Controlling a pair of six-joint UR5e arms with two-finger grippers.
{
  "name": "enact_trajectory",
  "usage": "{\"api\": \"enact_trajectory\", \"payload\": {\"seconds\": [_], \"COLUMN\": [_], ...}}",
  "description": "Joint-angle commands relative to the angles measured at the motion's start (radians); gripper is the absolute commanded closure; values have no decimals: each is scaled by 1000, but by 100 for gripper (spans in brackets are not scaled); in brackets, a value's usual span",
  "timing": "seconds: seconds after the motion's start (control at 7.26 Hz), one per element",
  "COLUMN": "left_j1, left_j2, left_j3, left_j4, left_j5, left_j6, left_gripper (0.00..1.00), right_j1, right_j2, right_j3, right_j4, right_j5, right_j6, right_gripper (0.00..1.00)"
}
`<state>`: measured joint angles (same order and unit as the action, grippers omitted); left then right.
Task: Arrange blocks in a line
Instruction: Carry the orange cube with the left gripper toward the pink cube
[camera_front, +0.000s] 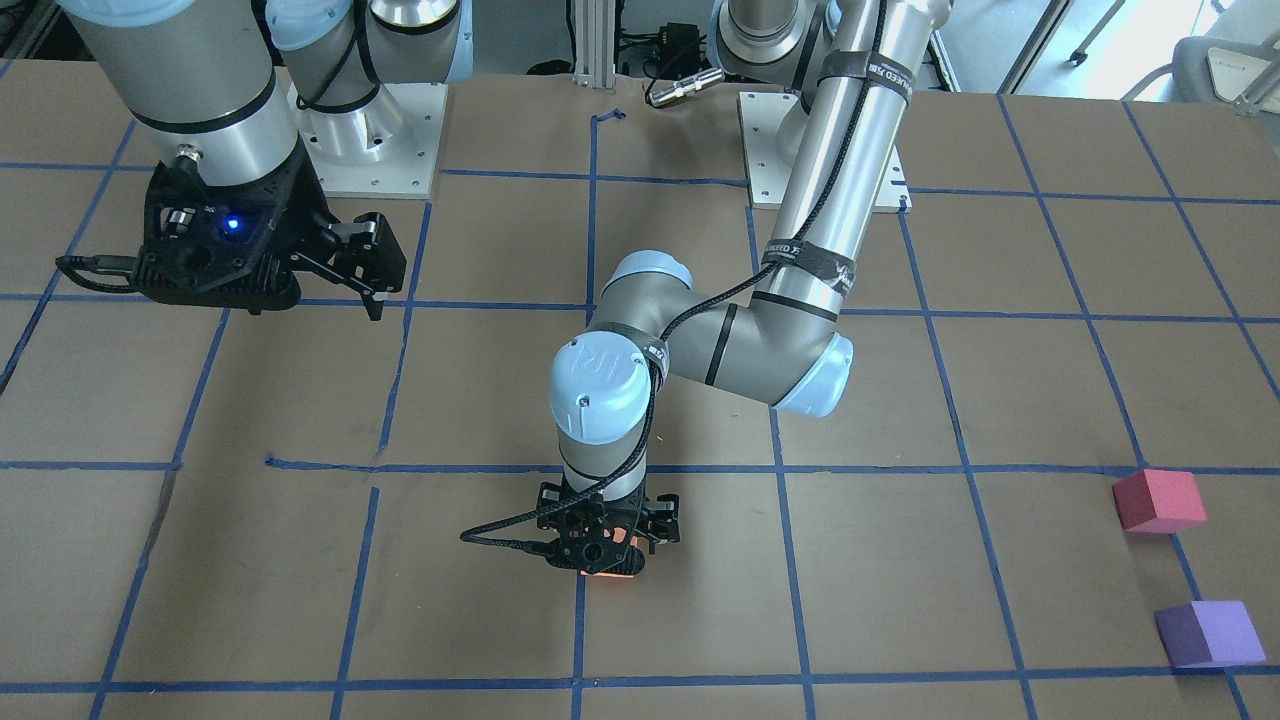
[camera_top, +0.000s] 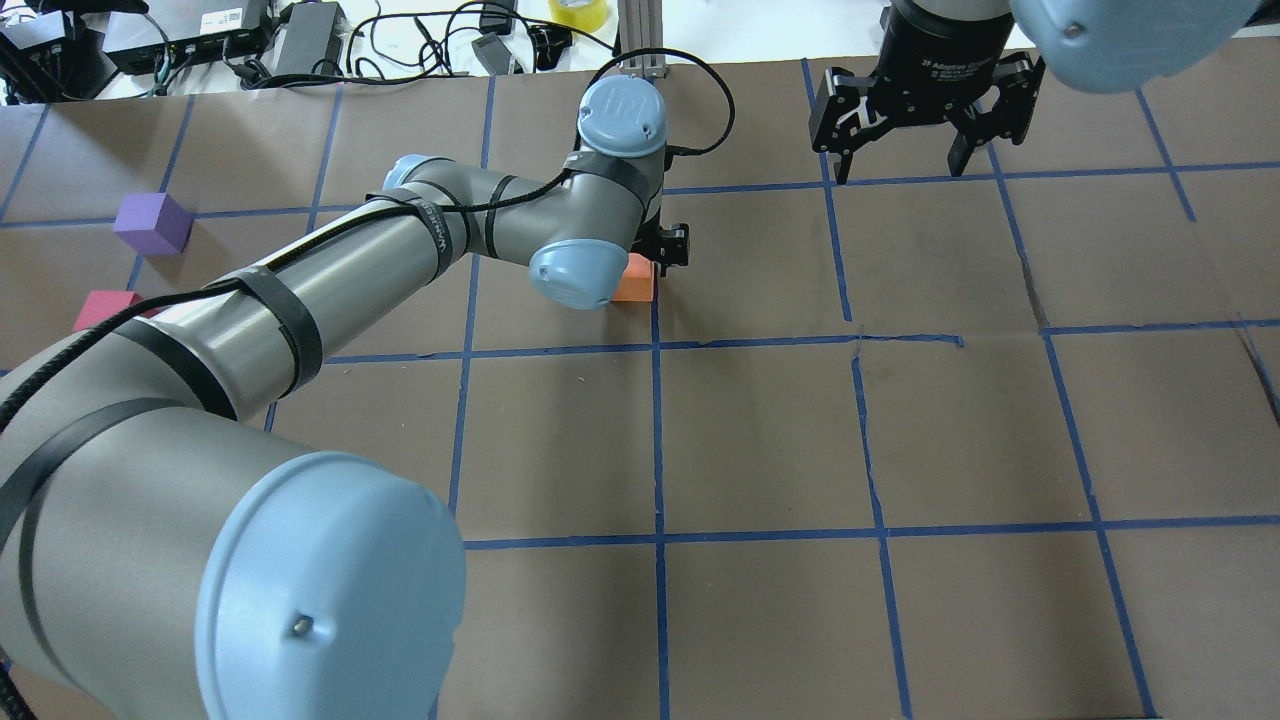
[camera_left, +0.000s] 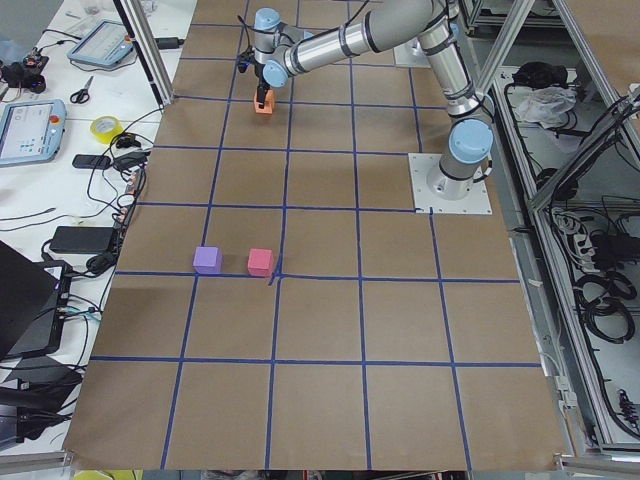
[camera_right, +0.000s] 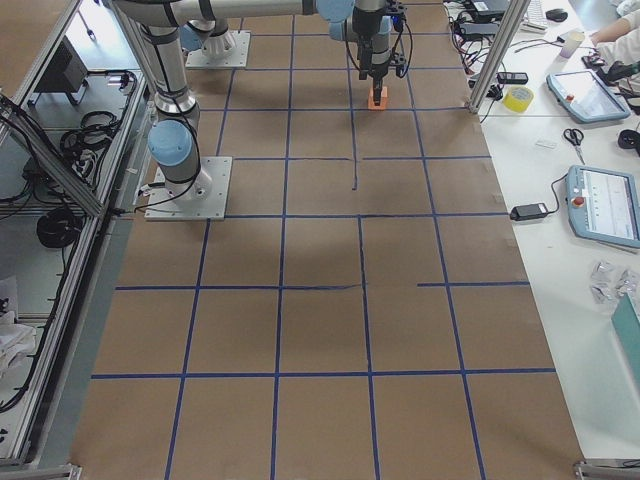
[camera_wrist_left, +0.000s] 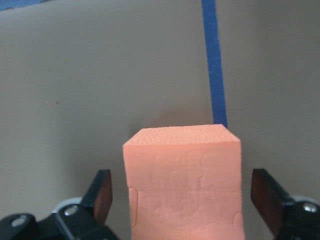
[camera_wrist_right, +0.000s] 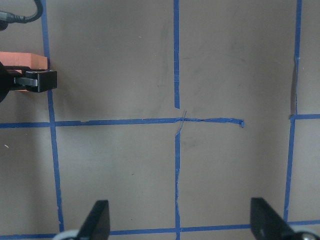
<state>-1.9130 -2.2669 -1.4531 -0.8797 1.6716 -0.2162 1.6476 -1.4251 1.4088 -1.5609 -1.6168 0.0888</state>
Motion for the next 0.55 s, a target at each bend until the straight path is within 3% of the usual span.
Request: {"api": "enact_trajectory", "payload": {"seconds": [0.0, 0.14, 0.41], "left_j1": [0, -3, 0], "left_j2": [-13, -11, 4], "left_j3": [0, -1, 2], "left_j4": [13, 11, 11], "left_j5": [5, 4, 5], "left_j6": [-6, -5, -6], "left_gripper": [22, 60, 75], "right_j1": [0, 1, 1], "right_j2": [0, 2, 2], "right_j3": [4, 4, 4], "right_j4": [-4, -4, -8], "right_j5": [-2, -2, -2], "right_j6": [0, 0, 0], "right_gripper": [0, 0, 0]}}
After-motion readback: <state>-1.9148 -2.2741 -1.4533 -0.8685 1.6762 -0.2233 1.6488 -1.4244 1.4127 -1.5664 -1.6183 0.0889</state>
